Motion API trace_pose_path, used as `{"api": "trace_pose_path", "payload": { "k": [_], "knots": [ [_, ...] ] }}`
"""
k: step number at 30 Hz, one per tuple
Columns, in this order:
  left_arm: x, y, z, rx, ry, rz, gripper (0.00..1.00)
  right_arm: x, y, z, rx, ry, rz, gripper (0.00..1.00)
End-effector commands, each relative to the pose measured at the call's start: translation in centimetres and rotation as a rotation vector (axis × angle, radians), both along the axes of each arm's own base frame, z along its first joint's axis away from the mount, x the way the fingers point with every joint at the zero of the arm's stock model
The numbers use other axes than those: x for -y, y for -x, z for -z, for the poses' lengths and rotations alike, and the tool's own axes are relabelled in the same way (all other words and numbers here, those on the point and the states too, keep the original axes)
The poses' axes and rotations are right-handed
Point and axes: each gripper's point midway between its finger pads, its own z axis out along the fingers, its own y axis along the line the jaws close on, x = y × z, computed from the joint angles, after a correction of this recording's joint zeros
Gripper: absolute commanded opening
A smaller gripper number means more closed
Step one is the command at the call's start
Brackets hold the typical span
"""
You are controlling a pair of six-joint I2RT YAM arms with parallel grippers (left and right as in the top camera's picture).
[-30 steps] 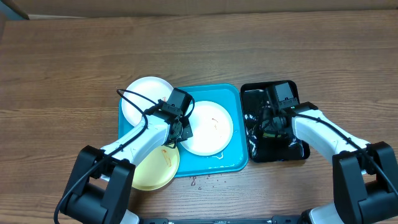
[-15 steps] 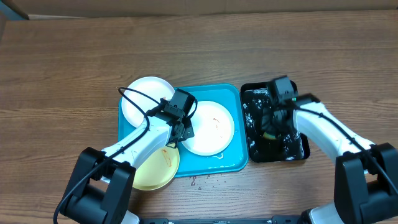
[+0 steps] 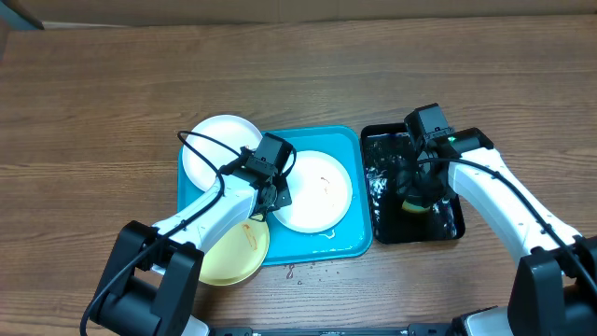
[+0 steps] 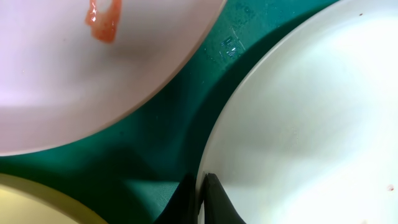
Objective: Clean dirty plates on tray and stack at the side
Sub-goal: 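Grasp the green sponge in the black tray with the right gripper, then scrub the white plate held by left gripper with the sponge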
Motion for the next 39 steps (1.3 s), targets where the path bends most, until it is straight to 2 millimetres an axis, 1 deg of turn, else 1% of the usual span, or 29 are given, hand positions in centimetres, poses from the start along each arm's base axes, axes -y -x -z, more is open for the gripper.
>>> {"api": "trace_pose_path", "payload": {
  "k": [1, 2, 3, 5, 6, 7, 8, 9, 12, 14, 19, 21, 25, 29, 31, 32, 33, 35, 36, 38, 39],
  "knots": [
    [-0.7, 0.9, 1.3, -0.027, -0.044, 0.017, 0.1, 0.2, -0.5, -1.1, 0.032, 0.0, -0.005, 0.04],
    [-0.6, 1.0, 1.3, -0.028, -0.039, 0.018, 0.14, 0.2, -0.4, -1.1, 0.031, 0.001, -0.006, 0.04],
    [-0.6, 1.0, 1.3, -0.029, -0.04, 0.018, 0.25, 0.1, -0.8, -1.1, 0.045, -0.003, -0.005, 0.04],
    [-0.6, 1.0, 1.3, -0.029, -0.04, 0.018, 0.29, 0.1, -0.9, -1.2, 0.049, -0.004, -0.005, 0.04],
    [-0.6, 1.0, 1.3, -0.029, -0.04, 0.018, 0.29, 0.1, -0.8, -1.2, 0.046, -0.003, -0.005, 0.03],
    [-0.6, 1.0, 1.3, -0.03, -0.04, 0.018, 0.25, 0.1, -0.8, -1.2, 0.047, -0.003, -0.006, 0.04],
    [-0.6, 1.0, 1.3, -0.03, -0.04, 0.018, 0.17, 0.1, -1.0, -1.2, 0.052, -0.003, -0.006, 0.04],
    [-0.6, 1.0, 1.3, -0.03, -0.04, 0.018, 0.13, 0.1, -1.3, -1.2, 0.065, -0.004, -0.005, 0.04],
    [-0.6, 1.0, 1.4, -0.03, -0.04, 0.018, 0.1, -0.1, -2.1, -1.4, 0.1, -0.008, -0.019, 0.04],
    [-0.5, 1.1, 1.5, -0.035, -0.036, 0.02, 0.04, -0.1, -2.5, -1.4, 0.116, -0.003, -0.037, 0.04],
    [0.1, 1.2, 2.3, -0.058, -0.014, 0.05, 0.04, -0.1, -2.4, -1.4, 0.111, -0.003, -0.036, 0.04],
    [0.4, 1.2, 2.3, -0.056, 0.0, 0.078, 0.04, -0.1, -2.3, -1.4, 0.109, -0.002, -0.036, 0.04],
    [0.6, 1.0, 2.2, -0.049, 0.009, 0.079, 0.05, -0.1, -2.3, -1.4, 0.106, -0.002, -0.037, 0.04],
    [0.7, 1.1, 2.2, -0.052, 0.015, 0.081, 0.15, -0.6, -2.3, -1.4, 0.105, -0.031, -0.043, 0.04],
    [0.7, 1.1, 2.2, -0.052, 0.015, 0.081, 0.15, -1.5, -2.4, -1.4, 0.106, -0.073, -0.08, 0.04],
    [0.7, 1.1, 2.2, -0.052, 0.015, 0.081, 0.15, -2.4, -2.4, -1.6, 0.108, -0.124, -0.125, 0.04],
    [0.7, 1.1, 2.2, -0.052, 0.015, 0.081, 0.12, -3.4, -2.4, -1.7, 0.11, -0.172, -0.166, 0.04],
    [0.7, 1.0, 2.2, -0.051, 0.015, 0.08, 0.06, -6.0, -2.2, -2.4, 0.12, -0.312, -0.257, 0.04],
    [0.7, 1.0, 2.2, -0.05, 0.016, 0.08, 0.04, -7.5, -2.2, -2.9, 0.13, -0.387, -0.288, 0.04],
    [0.8, 1.0, 2.2, -0.05, 0.02, 0.081, 0.04, -9.5, -2.3, -3.8, 0.153, -0.473, -0.331, 0.04],
    [0.9, 1.0, 2.2, -0.051, 0.025, 0.082, 0.04, -10.1, -2.3, -4.0, 0.163, -0.489, -0.347, 0.04]
  ]
}}
